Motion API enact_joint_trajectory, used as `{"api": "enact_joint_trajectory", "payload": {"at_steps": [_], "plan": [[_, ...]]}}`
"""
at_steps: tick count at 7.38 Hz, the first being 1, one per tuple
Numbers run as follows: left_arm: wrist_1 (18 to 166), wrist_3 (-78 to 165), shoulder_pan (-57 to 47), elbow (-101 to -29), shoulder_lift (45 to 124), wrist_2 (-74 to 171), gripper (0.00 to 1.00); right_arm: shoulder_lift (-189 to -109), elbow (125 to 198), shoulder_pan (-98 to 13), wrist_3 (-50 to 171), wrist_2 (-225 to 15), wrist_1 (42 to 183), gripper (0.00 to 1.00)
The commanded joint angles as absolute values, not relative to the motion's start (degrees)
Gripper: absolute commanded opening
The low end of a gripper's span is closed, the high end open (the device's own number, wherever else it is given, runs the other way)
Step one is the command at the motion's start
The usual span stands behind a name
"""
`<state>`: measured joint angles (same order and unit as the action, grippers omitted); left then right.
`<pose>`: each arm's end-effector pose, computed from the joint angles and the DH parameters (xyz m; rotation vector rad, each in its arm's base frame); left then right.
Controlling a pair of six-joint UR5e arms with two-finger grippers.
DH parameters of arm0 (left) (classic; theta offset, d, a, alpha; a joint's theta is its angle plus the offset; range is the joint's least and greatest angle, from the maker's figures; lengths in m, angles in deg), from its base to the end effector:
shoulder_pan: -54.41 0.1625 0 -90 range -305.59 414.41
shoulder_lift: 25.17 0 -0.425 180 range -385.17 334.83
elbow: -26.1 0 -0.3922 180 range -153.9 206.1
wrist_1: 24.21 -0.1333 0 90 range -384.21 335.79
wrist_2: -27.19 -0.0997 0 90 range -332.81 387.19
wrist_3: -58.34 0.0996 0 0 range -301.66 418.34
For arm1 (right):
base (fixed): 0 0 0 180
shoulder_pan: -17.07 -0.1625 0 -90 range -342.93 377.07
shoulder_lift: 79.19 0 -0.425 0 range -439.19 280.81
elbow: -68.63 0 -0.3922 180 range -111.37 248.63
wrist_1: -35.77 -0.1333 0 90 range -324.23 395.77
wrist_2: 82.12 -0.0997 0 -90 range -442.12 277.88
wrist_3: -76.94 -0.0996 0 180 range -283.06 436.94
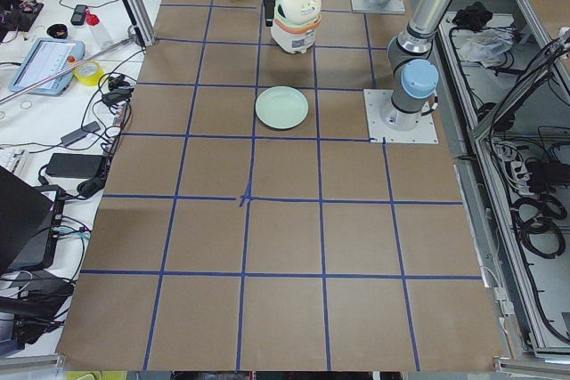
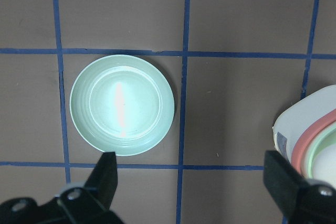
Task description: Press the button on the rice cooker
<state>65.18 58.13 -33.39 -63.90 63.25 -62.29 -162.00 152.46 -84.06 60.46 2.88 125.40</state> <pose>-0.1155 -0.4886 0.5024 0.0656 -3.1319 0.0601 0.2441 -0.5050 0.4756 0.1445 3.0585 0.0680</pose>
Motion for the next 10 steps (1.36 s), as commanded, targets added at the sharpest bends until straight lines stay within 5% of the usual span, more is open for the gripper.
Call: {"api": "enact_joint_trajectory", "payload": {"at_steps": [1,10], "plan": [[65.18,58.17,-33.39,-63.90,63.25,-62.29,1.00,-162.07,151.07,-76.84,65.30,7.41,124.19,1.00],[65.18,58.17,-33.39,-63.90,63.25,-62.29,1.00,-165.94,150.72,-73.28,68.50,8.40,120.32,1.00]]}}
